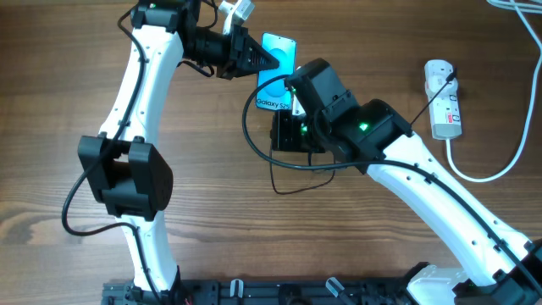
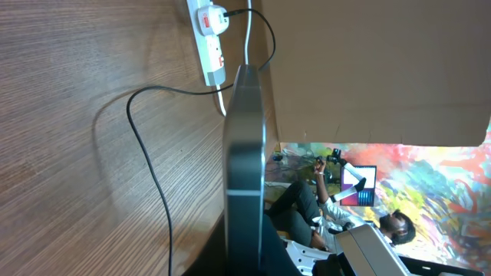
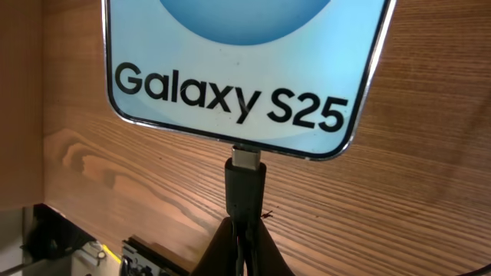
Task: Plug charger to phone and switch on socket
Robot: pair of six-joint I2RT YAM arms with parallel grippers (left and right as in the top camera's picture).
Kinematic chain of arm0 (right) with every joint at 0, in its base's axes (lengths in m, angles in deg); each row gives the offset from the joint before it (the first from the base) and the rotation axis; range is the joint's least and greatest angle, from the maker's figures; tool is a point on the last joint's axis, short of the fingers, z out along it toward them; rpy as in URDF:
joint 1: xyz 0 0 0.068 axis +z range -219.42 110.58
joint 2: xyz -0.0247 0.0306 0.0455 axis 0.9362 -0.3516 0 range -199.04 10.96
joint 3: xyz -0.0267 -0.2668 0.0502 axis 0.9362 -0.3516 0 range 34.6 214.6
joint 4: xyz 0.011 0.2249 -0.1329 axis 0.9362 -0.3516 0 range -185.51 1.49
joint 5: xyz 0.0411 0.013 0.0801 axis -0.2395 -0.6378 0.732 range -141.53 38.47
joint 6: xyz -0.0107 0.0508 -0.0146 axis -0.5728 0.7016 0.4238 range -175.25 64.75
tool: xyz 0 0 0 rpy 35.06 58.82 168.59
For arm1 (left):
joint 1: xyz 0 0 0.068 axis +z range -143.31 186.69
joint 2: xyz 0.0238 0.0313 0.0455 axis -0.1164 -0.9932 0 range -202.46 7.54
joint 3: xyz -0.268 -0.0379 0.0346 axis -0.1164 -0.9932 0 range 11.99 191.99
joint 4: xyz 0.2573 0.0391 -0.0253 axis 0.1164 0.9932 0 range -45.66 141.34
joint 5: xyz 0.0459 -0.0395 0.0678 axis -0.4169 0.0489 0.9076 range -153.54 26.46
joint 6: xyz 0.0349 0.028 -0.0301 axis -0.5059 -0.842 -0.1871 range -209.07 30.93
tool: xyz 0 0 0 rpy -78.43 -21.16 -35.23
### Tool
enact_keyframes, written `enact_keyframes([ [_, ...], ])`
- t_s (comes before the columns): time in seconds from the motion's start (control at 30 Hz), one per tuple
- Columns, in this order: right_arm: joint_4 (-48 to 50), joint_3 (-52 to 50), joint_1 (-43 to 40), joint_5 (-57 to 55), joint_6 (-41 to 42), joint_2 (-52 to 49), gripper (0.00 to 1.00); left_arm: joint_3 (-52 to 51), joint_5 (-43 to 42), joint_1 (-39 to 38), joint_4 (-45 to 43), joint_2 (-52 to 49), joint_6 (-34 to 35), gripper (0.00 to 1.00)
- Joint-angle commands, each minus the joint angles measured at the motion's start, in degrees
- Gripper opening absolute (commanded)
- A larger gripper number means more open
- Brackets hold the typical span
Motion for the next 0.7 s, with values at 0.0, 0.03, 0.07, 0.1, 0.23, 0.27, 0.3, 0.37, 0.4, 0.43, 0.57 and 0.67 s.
enact_keyframes([
  [0.0, 0.37, 0.13, -0.68, 0.98, 0.00, 0.39, 0.04, 0.11, -3.04, 0.07, 0.22, 2.12, -1.33, 0.04],
  [0.03, 0.37, 0.15, -0.68, 1.68, -0.04, 0.39, 0.04, 0.11, -3.06, 0.07, 0.22, 2.12, -1.31, 0.04],
  [0.07, 0.37, 0.15, -0.68, 2.08, -0.07, 0.39, 0.04, 0.11, -3.06, 0.07, 0.22, 2.12, -1.31, 0.04],
  [0.1, 0.35, 0.13, -0.68, 2.16, -0.04, 0.39, 0.04, 0.11, -3.06, 0.07, 0.22, 2.12, -1.31, 0.04],
  [0.23, 0.61, 0.13, -0.68, 4.72, -0.28, 0.28, 0.04, 0.11, -3.06, 0.07, 0.22, 2.12, -1.31, 0.04],
  [0.27, 0.57, 0.13, -0.68, 4.87, -0.28, 0.22, 0.04, 0.11, -3.06, 0.07, 0.22, 2.12, -1.31, 0.04],
  [0.3, 0.52, 0.13, -0.68, 4.87, -0.37, 0.20, 0.04, 0.11, -3.06, 0.07, 0.22, 2.12, -1.31, 0.04],
  [0.37, 0.46, 0.13, -0.68, 5.09, -0.52, 0.07, 0.04, 0.11, -3.06, 0.07, 0.22, 2.12, -1.31, 0.04],
  [0.4, 0.35, 0.13, -0.68, 5.05, -0.46, -0.09, 0.04, 0.11, -3.06, 0.07, 0.22, 2.12, -1.31, 0.04],
  [0.43, 0.31, 0.13, -0.68, 5.03, -0.48, -0.13, 0.04, 0.11, -3.06, 0.07, 0.22, 2.12, -1.31, 0.04],
  [0.57, 0.35, 0.13, -0.68, 4.44, -0.44, -0.81, 0.04, 0.11, -3.06, 0.07, 0.24, 2.12, -1.31, 0.04],
  [0.67, 0.66, 0.13, -0.68, 3.91, -0.44, -0.90, 0.04, 0.11, -3.06, 0.07, 0.24, 2.12, -1.36, 0.04],
])
